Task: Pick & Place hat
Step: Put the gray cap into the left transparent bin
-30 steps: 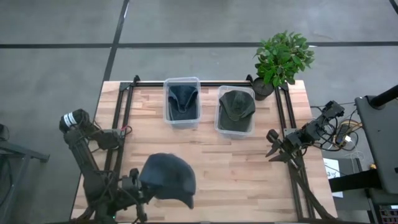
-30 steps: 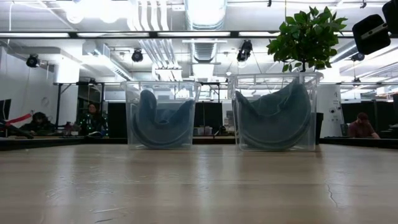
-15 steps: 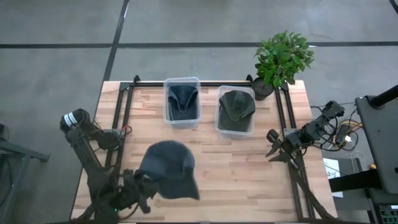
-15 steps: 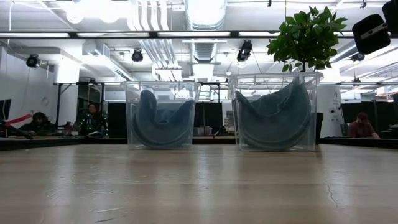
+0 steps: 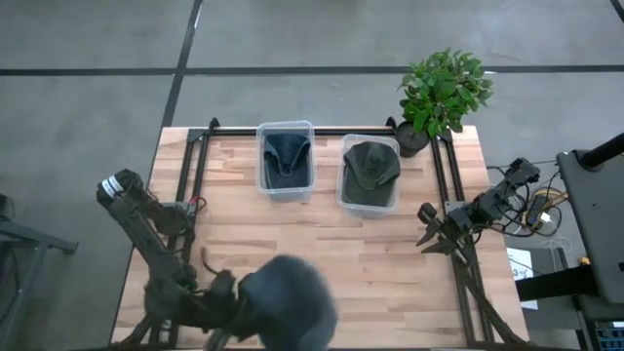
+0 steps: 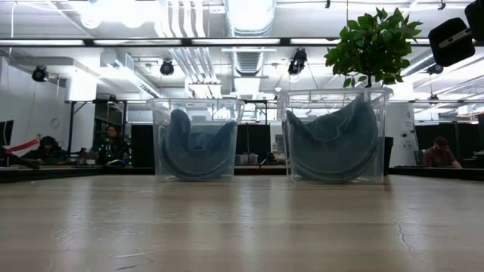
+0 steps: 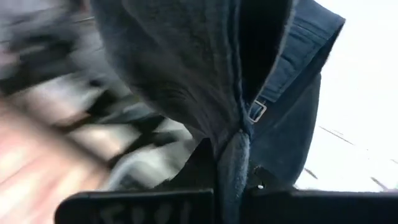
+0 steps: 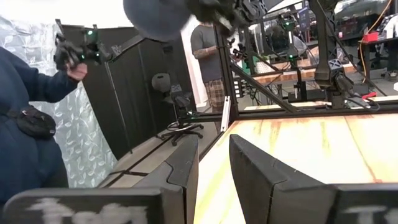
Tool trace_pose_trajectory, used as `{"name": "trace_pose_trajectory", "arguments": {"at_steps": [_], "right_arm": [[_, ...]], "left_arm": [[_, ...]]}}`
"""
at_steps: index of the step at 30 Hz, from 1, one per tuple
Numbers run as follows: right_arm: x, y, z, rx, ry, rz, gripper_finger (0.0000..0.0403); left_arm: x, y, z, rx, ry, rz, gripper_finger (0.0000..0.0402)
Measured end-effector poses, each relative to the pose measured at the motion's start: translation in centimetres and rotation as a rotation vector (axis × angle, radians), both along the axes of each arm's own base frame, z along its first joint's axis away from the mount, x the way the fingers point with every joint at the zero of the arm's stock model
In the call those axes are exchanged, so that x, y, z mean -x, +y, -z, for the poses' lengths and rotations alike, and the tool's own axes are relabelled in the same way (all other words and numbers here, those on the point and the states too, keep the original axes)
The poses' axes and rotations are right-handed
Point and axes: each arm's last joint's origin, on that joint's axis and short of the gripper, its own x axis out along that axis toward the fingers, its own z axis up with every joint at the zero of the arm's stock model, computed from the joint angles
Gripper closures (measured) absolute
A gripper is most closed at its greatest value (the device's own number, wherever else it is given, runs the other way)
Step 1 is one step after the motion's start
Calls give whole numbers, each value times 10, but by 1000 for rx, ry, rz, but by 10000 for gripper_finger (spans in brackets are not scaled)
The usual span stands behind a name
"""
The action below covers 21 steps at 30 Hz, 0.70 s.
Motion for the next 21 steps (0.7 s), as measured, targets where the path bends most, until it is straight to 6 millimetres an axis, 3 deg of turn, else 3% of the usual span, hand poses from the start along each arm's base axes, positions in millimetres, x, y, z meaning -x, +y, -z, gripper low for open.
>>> {"name": "trace_pose_trajectory", "arguments": {"at_steps": [4, 7, 13, 17, 21], "right_arm": [[0, 0, 0, 2, 0, 1, 316], [0, 0, 0, 1, 1, 0, 316], [0, 0, 0, -2, 3, -1, 316], [0, 0, 0, -4, 3, 0, 316], [0, 0, 0, -10, 7, -1, 316]], "left_arm": [[7, 0, -22, -192, -294, 125, 397], [8, 0, -24, -237, -325, 107, 397], [1, 2, -12, -104, -123, -71, 397], [-6, 5, 12, 67, 90, -235, 397], [-11, 9, 34, 204, 197, -295, 397]]}}
